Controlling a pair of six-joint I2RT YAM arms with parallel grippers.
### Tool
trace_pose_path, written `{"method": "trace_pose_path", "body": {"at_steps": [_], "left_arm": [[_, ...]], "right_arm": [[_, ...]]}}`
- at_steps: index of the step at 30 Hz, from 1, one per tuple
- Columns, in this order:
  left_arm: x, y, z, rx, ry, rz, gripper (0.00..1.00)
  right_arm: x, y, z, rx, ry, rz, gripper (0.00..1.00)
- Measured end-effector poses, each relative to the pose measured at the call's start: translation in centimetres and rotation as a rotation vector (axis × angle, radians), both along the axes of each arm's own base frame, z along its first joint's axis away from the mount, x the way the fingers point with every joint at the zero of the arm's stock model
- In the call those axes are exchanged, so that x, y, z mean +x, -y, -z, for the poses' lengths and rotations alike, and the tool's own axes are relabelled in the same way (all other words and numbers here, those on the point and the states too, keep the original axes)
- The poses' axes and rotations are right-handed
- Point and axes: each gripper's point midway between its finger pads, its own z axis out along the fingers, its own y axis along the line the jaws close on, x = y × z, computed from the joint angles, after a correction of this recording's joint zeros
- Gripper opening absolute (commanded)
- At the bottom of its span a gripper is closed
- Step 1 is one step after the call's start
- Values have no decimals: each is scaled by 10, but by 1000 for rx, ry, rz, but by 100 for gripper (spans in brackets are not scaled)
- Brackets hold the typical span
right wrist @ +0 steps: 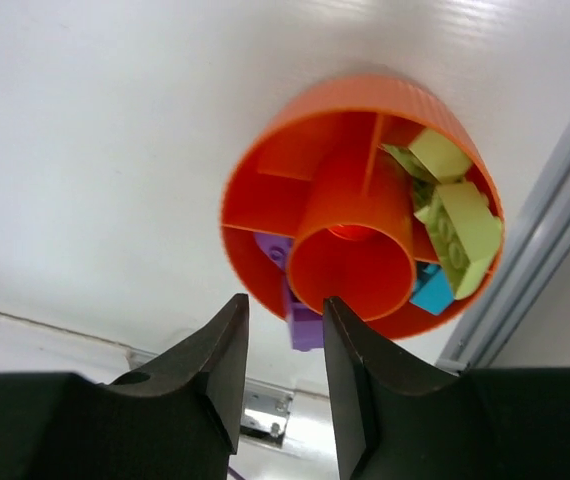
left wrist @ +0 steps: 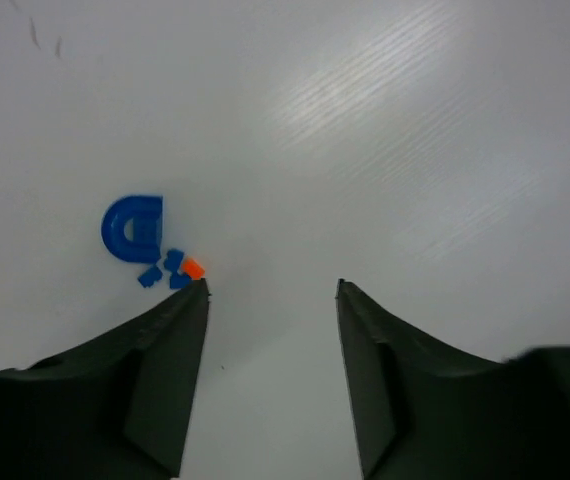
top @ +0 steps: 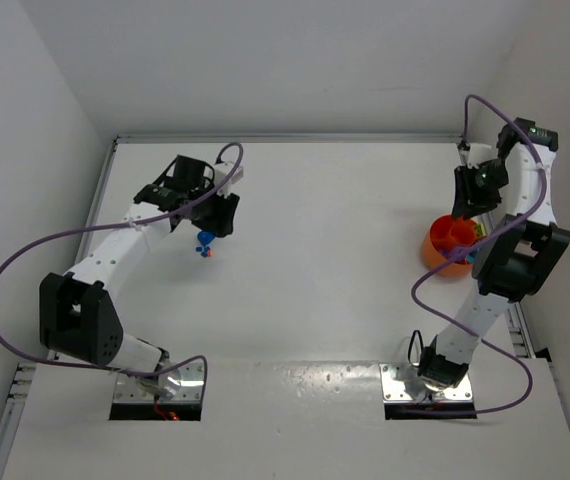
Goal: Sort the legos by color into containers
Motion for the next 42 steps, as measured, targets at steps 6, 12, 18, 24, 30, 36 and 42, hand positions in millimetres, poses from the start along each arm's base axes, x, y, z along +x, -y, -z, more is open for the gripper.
{"method": "trace_pose_path", "body": {"at_steps": [6, 12, 18, 24, 30, 36, 42], "left_arm": [[-24, -31, 47, 128, -130, -12, 56], [-35, -42, 85, 241, -203, 131, 65], [-30, -42, 102, 307, -199, 353, 65], [-4, -41, 120, 366, -195, 516, 61], [25, -44, 143, 395, -221, 591, 56], [23, -52, 159, 405, -270, 634, 51], [19, -60, 161, 410, -289, 654, 48]], "right_arm": [[4, -20, -17, 78, 64, -24, 35], [5, -30, -26, 126, 99, -33, 35], [7, -36, -30, 156, 119, -39, 35], [6, -39, -36, 157, 135, -44, 35], [6, -40, -37, 158, 136, -47, 35], [6, -40, -36, 158, 136, -47, 35], [6, -40, -36, 156, 136, -47, 35]]}}
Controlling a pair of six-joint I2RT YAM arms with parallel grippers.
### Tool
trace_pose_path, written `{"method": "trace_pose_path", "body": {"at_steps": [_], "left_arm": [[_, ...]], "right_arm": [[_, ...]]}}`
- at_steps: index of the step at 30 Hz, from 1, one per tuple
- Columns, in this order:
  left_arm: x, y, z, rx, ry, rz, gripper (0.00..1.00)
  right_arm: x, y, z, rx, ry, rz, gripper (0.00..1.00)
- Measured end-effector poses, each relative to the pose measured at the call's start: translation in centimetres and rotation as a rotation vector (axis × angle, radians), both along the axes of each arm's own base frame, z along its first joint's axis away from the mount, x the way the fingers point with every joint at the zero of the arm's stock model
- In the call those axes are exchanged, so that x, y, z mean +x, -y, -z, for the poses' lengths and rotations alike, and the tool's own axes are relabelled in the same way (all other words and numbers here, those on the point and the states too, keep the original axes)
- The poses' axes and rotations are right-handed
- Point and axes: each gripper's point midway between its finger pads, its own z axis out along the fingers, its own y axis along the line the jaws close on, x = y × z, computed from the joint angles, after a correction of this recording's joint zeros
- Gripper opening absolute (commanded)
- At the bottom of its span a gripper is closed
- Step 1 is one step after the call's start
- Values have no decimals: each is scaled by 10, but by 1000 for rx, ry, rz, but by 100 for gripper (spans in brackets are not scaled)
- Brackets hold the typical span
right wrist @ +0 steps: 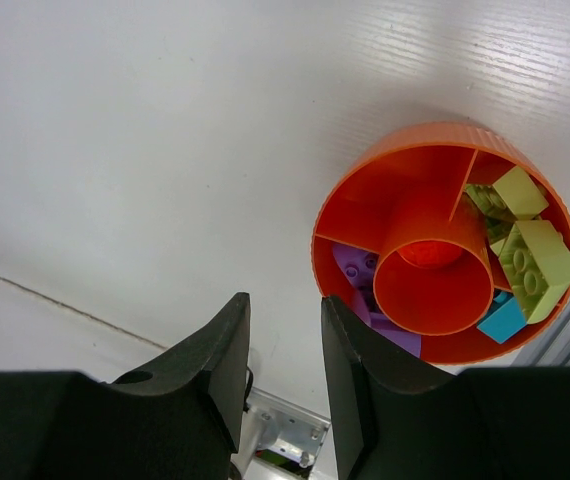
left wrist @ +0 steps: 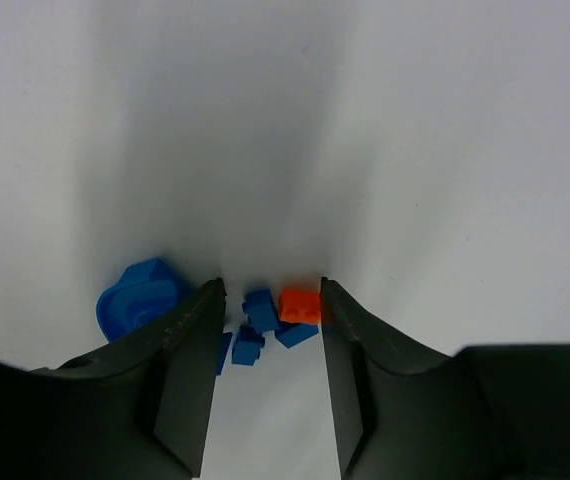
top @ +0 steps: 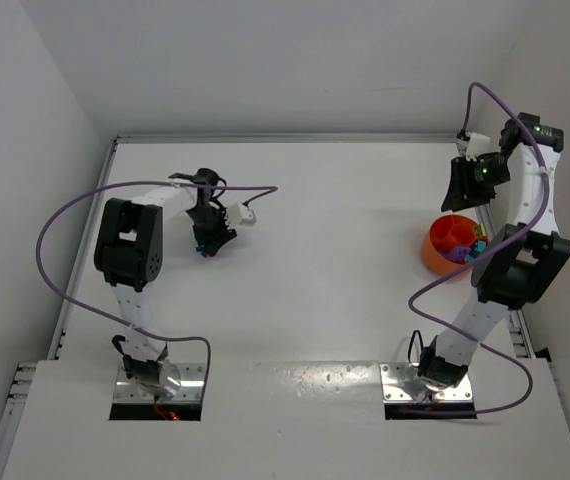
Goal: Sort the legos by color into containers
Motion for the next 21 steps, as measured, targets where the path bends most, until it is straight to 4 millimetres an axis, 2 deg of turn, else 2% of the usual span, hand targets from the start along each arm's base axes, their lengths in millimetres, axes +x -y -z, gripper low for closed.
{"method": "trace_pose_path", "body": {"at_steps": [13, 21], "left_arm": [[-28, -45, 3, 45, -29, -31, 43], [-32, -53, 2, 34, -42, -48, 41]], "right_arm": [[1, -6, 0, 0, 0, -17, 35], [2, -8, 0, 0, 0, -24, 35]]}}
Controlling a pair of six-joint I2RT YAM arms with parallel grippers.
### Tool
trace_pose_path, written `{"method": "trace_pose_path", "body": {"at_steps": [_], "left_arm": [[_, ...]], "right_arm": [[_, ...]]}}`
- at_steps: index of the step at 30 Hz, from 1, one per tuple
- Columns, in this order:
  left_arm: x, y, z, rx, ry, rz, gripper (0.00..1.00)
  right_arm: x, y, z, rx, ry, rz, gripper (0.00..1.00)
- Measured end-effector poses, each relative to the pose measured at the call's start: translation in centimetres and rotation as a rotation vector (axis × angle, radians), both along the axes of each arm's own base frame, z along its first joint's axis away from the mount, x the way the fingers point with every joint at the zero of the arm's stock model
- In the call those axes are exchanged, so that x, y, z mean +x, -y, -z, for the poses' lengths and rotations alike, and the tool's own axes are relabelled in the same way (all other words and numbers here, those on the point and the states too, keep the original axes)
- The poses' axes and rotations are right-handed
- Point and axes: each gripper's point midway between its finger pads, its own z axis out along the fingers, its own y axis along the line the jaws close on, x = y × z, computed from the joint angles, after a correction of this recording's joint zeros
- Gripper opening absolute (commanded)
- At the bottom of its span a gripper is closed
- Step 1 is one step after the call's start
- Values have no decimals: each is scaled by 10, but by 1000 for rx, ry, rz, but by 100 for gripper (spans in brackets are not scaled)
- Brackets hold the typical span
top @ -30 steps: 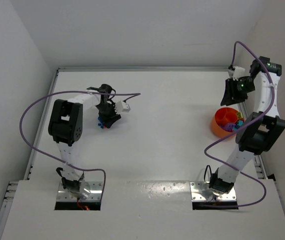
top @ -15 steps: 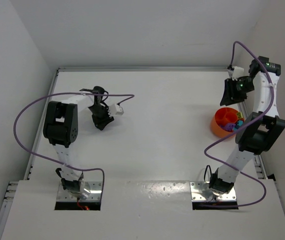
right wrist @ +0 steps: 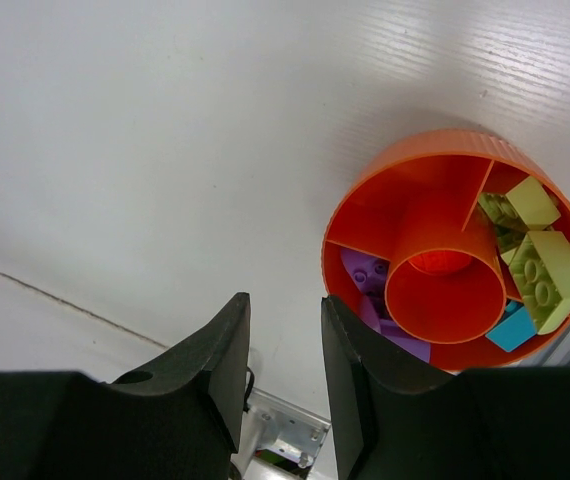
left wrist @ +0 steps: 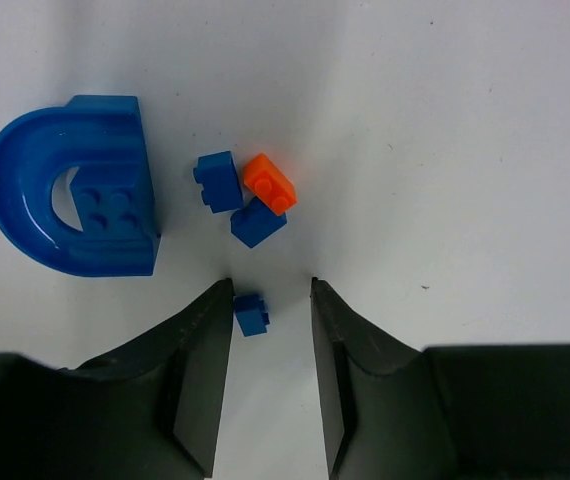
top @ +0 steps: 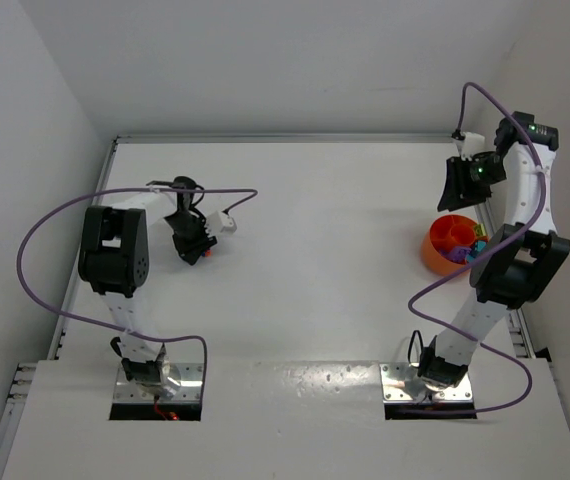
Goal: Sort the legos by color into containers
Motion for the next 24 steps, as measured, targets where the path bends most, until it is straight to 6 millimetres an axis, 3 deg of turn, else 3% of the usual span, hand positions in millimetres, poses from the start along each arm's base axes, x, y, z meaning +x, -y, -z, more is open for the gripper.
{"method": "trace_pose_path", "body": {"at_steps": [6, 10, 14, 24], "left_arm": [[-2, 7, 1, -16, -25, 2, 28], [-7, 23, 3, -9, -34, 5, 17], [-6, 34, 4, 22, -17, -4, 11], [-4, 36, 4, 45, -9, -89, 3]], "right_arm": [[0, -1, 0, 0, 0, -2, 34], [0, -1, 0, 0, 0, -2, 34], [0, -1, 0, 0, 0, -2, 34], [0, -1, 0, 0, 0, -2, 33]]}}
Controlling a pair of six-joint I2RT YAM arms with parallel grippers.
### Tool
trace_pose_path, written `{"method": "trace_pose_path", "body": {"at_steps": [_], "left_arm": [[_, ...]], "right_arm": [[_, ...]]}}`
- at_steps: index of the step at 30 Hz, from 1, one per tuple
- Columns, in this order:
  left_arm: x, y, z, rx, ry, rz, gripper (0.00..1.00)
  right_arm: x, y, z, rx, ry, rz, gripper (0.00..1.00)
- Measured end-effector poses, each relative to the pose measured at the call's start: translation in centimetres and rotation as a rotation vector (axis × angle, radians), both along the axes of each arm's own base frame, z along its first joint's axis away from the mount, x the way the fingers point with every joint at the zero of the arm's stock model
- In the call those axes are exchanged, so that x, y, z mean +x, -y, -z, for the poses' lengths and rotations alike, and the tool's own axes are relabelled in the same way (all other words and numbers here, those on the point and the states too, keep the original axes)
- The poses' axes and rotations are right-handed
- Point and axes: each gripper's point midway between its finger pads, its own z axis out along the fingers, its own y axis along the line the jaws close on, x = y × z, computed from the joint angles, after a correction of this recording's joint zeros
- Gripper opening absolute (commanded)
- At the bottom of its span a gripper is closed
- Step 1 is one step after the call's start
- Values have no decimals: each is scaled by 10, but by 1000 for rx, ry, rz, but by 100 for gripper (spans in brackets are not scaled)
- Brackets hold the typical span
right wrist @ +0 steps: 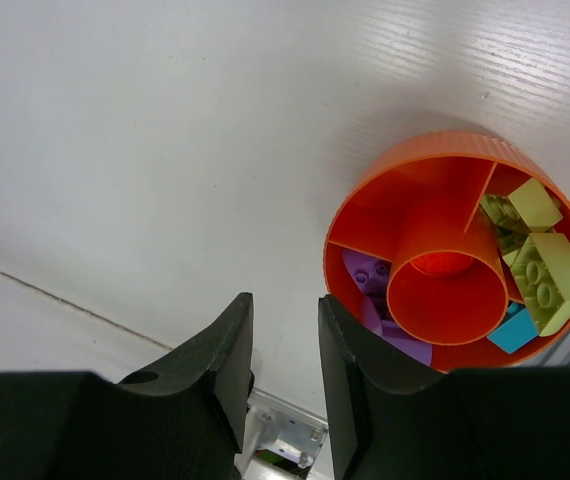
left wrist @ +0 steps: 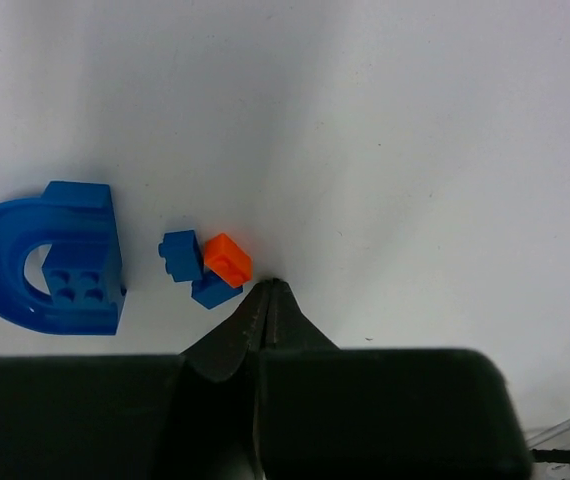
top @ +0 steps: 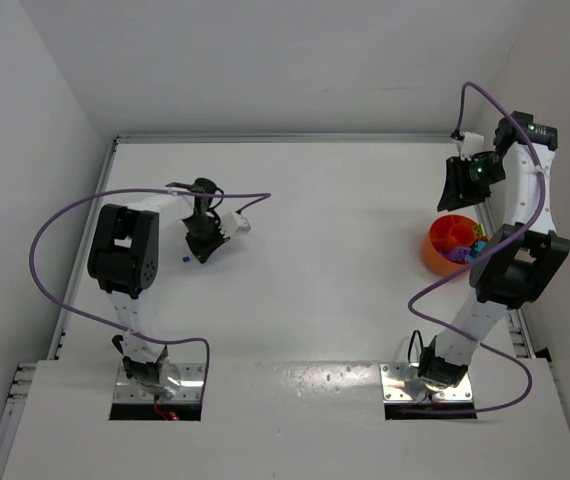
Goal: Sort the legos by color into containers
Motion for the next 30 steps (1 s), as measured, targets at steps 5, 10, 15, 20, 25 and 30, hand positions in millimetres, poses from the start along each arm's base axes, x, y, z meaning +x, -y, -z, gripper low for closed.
{"method": "trace_pose_path", "body": {"at_steps": [5, 10, 15, 20, 25, 30], "left_arm": [[3, 8, 0, -7, 1, 22, 3], [15, 24, 0, -12, 6, 45, 3], [36, 36, -1, -23, 27, 37, 3], [52, 42, -2, -31, 52, 15, 3], [53, 42, -2, -30, 56, 4, 15], [66, 47, -4, -51, 107, -2, 30]], "right_arm": [[0, 0, 0, 0, 0, 0, 31], [0, 0, 0, 0, 0, 0, 30], [0, 0, 0, 0, 0, 0, 30], [0, 0, 0, 0, 0, 0, 30], [0, 0, 0, 1, 0, 0, 30], [0, 0, 0, 1, 1, 0, 30]]}}
